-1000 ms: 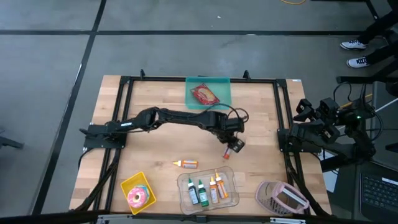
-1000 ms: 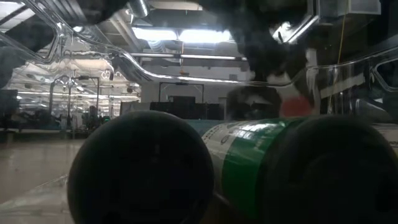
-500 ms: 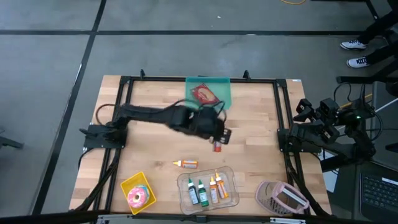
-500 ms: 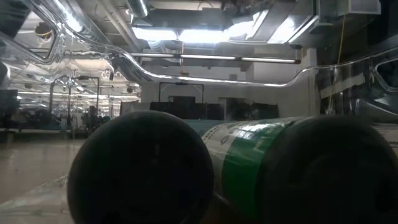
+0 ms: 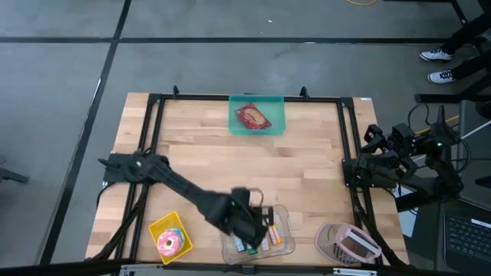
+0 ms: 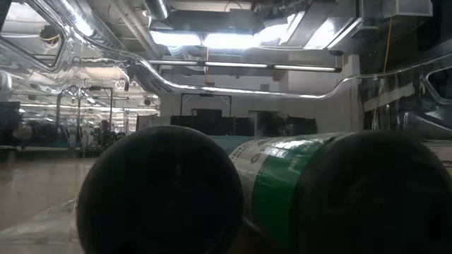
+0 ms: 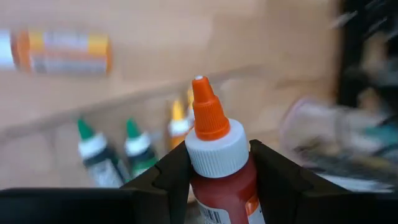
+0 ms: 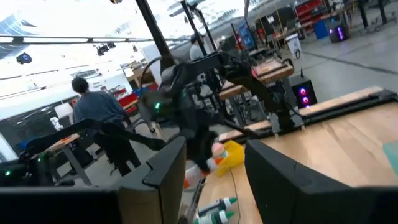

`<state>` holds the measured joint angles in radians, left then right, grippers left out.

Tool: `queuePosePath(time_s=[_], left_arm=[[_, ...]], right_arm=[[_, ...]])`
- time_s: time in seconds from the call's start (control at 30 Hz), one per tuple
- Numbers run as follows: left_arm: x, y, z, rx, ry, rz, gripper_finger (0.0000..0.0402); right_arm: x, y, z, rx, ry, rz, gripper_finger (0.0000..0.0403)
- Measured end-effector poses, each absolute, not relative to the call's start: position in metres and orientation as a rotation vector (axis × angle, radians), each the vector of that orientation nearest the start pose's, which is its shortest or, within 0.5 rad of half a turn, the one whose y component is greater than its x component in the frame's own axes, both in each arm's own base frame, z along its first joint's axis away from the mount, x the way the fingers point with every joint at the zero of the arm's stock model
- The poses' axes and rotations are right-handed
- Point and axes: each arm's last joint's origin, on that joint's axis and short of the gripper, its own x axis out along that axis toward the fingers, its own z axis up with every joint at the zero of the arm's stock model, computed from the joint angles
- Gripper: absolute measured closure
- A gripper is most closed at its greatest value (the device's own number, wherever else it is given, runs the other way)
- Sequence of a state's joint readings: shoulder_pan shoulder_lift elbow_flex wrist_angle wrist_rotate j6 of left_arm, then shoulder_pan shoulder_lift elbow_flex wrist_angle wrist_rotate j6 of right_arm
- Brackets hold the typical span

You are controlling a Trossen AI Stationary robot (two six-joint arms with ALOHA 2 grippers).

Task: Pick & Place Food Item
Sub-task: Put the orange food coloring bottle into the transparent bin

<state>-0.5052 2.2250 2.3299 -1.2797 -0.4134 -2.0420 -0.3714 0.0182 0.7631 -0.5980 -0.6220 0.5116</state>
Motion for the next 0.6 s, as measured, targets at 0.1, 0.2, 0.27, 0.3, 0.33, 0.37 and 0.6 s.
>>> queuePosePath(time_s=[0.1, 0.2, 0.27, 0.3, 0.33, 0.37, 0.6], left_arm=[[0.418, -0.224, 0.284, -1.353, 0.734, 0.901, 0.0264], [0.434, -0.229, 0.266, -1.385, 0.717, 0.859, 0.0264], [0.444, -0.229, 0.257, -1.415, 0.693, 0.836, 0.0264], [0.446, -0.229, 0.251, -1.407, 0.697, 0.846, 0.0264], [0.448, -0.230, 0.247, -1.403, 0.706, 0.851, 0.0264], [0.449, -0.229, 0.243, -1.405, 0.723, 0.856, 0.0264], [0.452, -0.230, 0.221, -1.371, 0.880, 0.871, 0.0264]], right_arm=[[-0.007, 0.021, 0.330, 0.449, -0.045, 0.275, 0.0238], [-0.007, 0.021, 0.330, 0.450, -0.041, 0.289, 0.0238], [-0.007, 0.021, 0.330, 0.458, -0.037, 0.297, 0.0238], [-0.007, 0.022, 0.330, 0.463, -0.036, 0.299, 0.0238], [-0.007, 0.022, 0.330, 0.468, -0.034, 0.302, 0.0238], [-0.007, 0.022, 0.330, 0.469, -0.032, 0.307, 0.0238], [-0.007, 0.022, 0.330, 0.470, -0.027, 0.324, 0.0238]])
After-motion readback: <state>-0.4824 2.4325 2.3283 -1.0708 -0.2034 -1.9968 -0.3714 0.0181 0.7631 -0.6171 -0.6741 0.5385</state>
